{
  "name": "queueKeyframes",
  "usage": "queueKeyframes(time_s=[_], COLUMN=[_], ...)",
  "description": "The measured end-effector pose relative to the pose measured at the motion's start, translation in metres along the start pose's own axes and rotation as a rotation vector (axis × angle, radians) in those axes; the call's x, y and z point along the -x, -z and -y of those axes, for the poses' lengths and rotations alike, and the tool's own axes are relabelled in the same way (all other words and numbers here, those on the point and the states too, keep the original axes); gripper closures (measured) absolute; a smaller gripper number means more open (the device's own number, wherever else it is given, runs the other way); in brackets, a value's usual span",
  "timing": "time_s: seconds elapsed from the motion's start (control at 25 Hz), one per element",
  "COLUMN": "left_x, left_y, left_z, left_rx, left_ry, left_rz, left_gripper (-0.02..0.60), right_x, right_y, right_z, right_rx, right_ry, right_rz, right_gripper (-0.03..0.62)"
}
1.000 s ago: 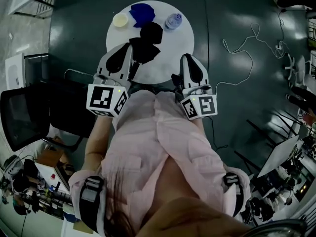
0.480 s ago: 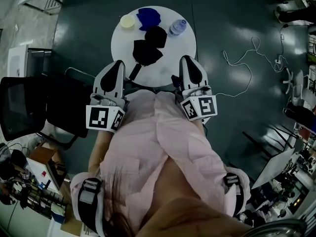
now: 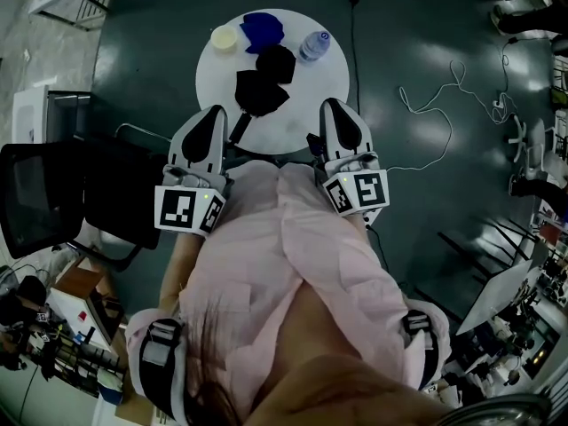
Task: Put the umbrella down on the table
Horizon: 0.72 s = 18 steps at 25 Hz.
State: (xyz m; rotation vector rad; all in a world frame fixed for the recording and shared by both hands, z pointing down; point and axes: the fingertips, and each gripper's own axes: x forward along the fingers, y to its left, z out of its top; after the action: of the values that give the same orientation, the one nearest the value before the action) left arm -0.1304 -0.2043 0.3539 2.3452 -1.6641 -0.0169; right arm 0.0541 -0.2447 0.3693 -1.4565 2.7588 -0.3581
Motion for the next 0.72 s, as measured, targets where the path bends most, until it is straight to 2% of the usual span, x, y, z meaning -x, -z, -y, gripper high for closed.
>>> queueKeyframes(time_s=[0.72], left_x=[-0.012], left_y=[0.003], left_z=[-0.013], left_rx=[0.003], left_ry=[-0.017], left_rz=[-0.032], left_gripper=[0.561], right_x=[-0.003], right_y=[0.001], right_z=[0.004], right_rx=[0.008], right_ry=[0.036], right_rz=[-0.018], right_gripper=[0.560])
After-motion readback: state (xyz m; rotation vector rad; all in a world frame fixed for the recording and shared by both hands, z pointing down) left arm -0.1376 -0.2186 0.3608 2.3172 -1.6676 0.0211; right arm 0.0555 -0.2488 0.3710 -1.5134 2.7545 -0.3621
